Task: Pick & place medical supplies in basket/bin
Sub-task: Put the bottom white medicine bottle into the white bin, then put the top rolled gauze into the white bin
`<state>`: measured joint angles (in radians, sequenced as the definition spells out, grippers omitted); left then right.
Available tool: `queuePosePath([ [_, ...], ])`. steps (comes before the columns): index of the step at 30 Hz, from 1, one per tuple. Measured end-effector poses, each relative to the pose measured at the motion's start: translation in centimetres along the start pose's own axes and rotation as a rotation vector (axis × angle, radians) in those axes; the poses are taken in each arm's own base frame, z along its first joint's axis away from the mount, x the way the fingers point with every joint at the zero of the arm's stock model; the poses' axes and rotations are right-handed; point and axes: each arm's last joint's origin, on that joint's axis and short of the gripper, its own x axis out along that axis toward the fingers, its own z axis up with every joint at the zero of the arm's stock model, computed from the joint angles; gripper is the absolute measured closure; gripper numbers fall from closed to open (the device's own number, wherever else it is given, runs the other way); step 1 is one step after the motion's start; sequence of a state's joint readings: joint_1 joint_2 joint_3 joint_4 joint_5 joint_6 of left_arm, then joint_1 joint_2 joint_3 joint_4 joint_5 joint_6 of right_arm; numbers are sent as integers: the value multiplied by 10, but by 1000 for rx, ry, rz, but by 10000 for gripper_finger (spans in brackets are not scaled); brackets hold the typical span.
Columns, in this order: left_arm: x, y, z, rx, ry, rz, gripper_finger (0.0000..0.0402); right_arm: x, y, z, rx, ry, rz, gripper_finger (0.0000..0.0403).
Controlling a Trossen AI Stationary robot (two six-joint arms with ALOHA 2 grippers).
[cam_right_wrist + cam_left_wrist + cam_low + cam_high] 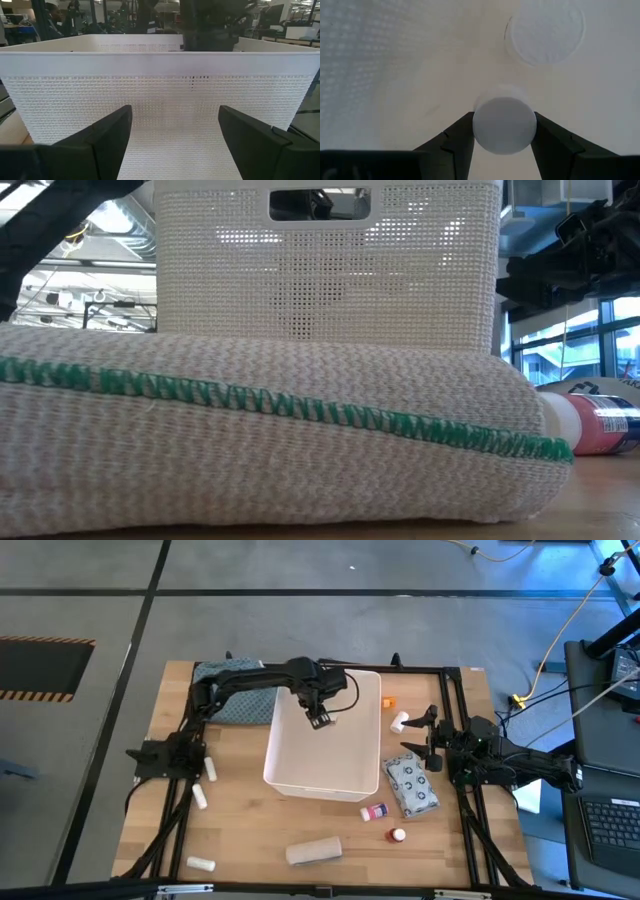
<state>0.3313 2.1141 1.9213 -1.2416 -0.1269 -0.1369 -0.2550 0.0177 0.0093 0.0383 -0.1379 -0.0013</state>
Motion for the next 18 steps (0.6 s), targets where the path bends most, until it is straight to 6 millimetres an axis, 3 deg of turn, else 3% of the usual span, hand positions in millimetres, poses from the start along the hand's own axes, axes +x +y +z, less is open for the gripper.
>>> queuePosePath([
  [18, 3, -1, -1, -13, 19, 5, 212, 0, 0, 0, 27, 0, 1, 104],
])
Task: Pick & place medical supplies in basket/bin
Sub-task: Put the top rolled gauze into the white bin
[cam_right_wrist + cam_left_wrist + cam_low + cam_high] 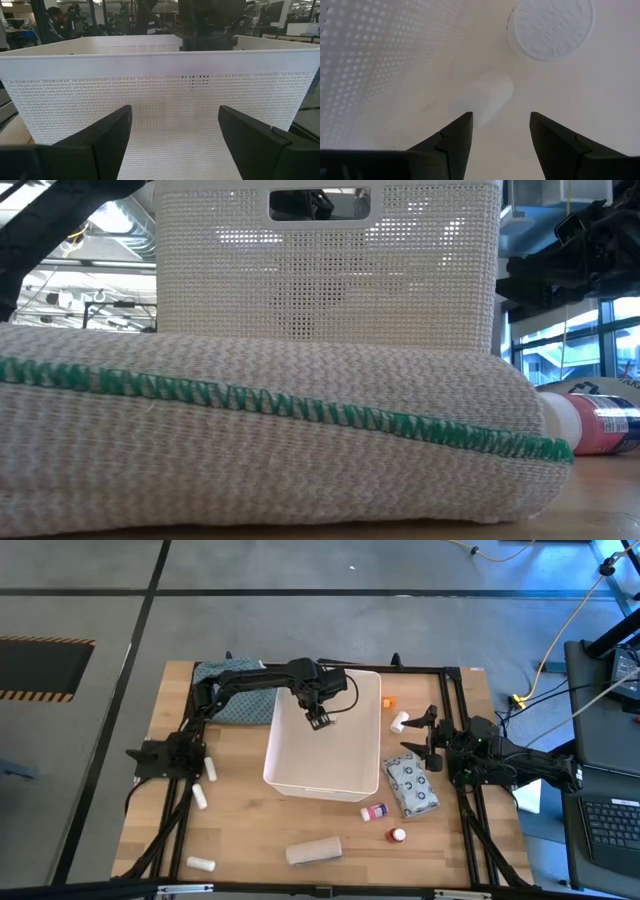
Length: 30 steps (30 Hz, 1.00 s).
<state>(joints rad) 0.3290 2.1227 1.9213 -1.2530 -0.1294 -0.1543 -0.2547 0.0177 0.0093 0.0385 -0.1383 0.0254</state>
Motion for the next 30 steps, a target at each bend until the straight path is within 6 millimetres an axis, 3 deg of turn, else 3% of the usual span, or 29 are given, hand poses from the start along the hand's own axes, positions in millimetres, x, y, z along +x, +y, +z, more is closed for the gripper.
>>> queuePosePath([
  [10, -1, 1, -1, 8, 3, 16, 211, 0, 0, 0, 0, 0, 0, 104],
  [14, -22, 1, -2, 14, -5, 27, 217, 0, 0, 0, 0, 0, 0, 104],
  [17, -57, 4, -5, 17, -63, 59, 223, 0, 0, 0, -1, 0, 0, 104],
  [22, -143, 8, -27, -22, -252, 70, 233, 0, 0, 0, 1, 0, 1, 104],
  [26, -211, 12, -71, -165, -408, 23, 238, 0, 0, 0, 12, 0, 1, 104],
  [30, -257, 14, -123, -293, -543, -57, 241, 0, 0, 0, 25, 0, 2, 104],
])
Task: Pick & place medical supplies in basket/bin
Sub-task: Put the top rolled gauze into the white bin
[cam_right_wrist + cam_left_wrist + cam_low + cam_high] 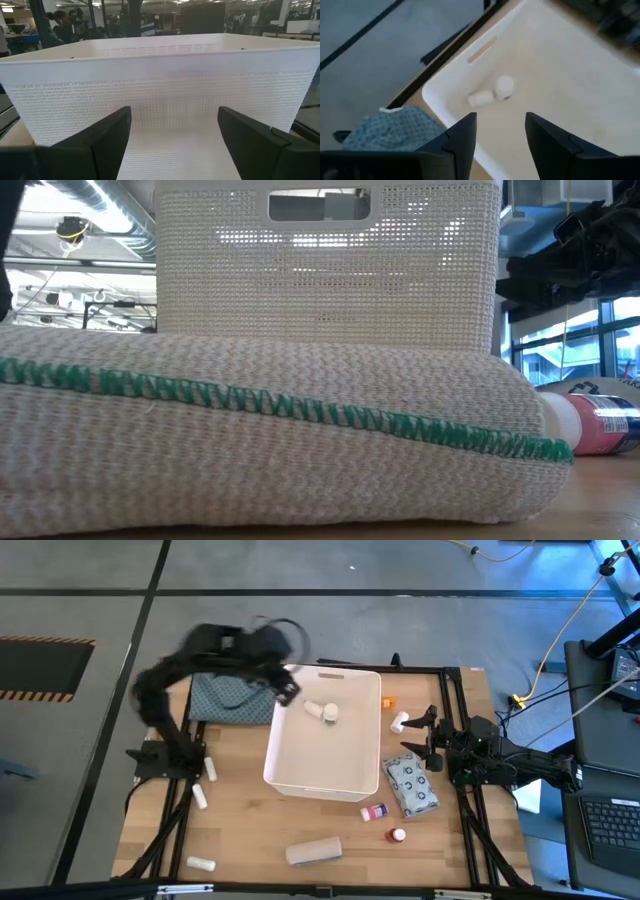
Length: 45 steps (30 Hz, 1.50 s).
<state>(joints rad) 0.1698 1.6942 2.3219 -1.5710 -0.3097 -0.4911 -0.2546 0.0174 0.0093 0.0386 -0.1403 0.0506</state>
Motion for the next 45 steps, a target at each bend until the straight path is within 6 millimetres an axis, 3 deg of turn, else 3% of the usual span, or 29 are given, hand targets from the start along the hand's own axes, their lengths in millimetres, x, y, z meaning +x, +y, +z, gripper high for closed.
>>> queuePosePath([
  [4, -34, 4, -28, -78, -41, -30, 240, 0, 0, 0, -3, 0, 0, 104],
  [8, -41, 7, -61, -149, 7, -35, 241, 0, 0, 0, -4, 0, 0, 104],
  [13, -11, 8, -108, -241, 150, 62, 246, 0, 0, 0, -4, 2, -1, 104],
  [19, 28, 24, -166, -428, 335, 223, 249, 0, 0, 0, -6, 2, -1, 104],
  [26, 73, 39, -218, -519, 459, 462, 249, 0, 0, 0, -6, 2, -1, 104],
  [34, 103, 45, -248, -440, 541, 513, 249, 0, 0, 0, -6, 2, -2, 104],
  [41, 107, 45, -252, -513, 553, 525, 247, 0, 0, 0, -6, 2, -1, 104],
  [45, 107, 44, -253, -529, 590, 511, 227, 0, 0, 0, -6, 2, -2, 104],
])
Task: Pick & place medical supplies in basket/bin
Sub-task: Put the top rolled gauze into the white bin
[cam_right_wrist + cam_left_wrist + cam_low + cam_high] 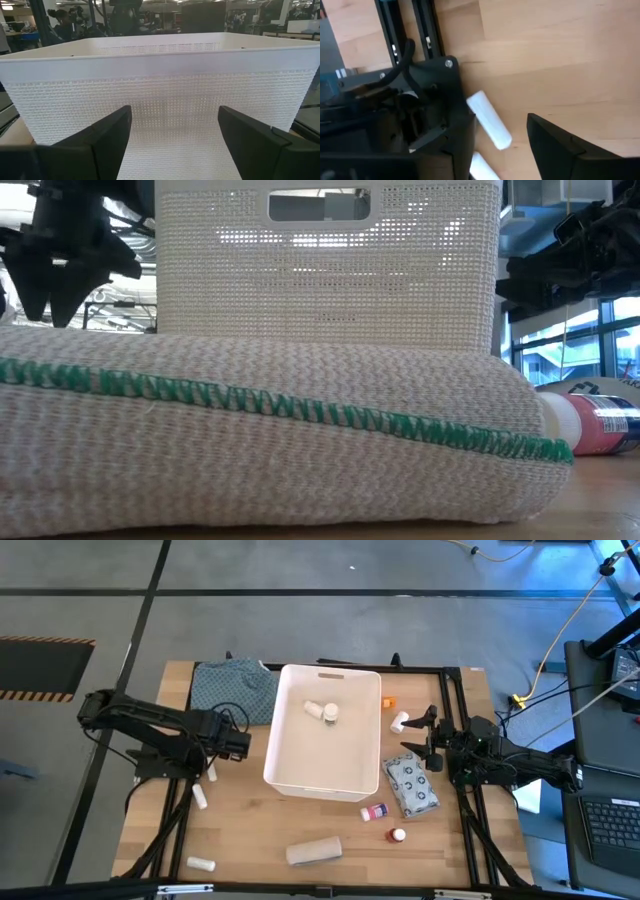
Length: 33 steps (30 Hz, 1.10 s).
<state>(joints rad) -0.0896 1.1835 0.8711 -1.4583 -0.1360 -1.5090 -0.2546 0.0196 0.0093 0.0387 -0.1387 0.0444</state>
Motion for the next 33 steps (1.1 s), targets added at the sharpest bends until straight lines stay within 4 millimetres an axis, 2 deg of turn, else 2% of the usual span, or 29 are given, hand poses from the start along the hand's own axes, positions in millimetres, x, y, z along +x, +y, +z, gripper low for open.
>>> queuePosePath([
  [5, 0, -5, 2, 44, -61, -52, 187, 0, 0, 0, 0, 0, 0, 104],
  [9, -1, -12, 3, 83, -113, -117, 172, 0, 0, 0, 0, 0, 0, 104],
  [18, -1, -15, 0, 159, 9, -154, 175, 0, 0, 0, 0, 0, 0, 104],
  [24, -1, -15, 0, 151, 14, -153, 173, 0, 0, 0, -1, 0, 0, 104],
  [30, -1, -14, 0, 291, 1, -149, 174, 0, 0, 0, -4, 0, -1, 104],
  [33, -1, -14, -1, 270, 16, -153, 174, 0, 0, 0, -3, 0, -2, 104],
])
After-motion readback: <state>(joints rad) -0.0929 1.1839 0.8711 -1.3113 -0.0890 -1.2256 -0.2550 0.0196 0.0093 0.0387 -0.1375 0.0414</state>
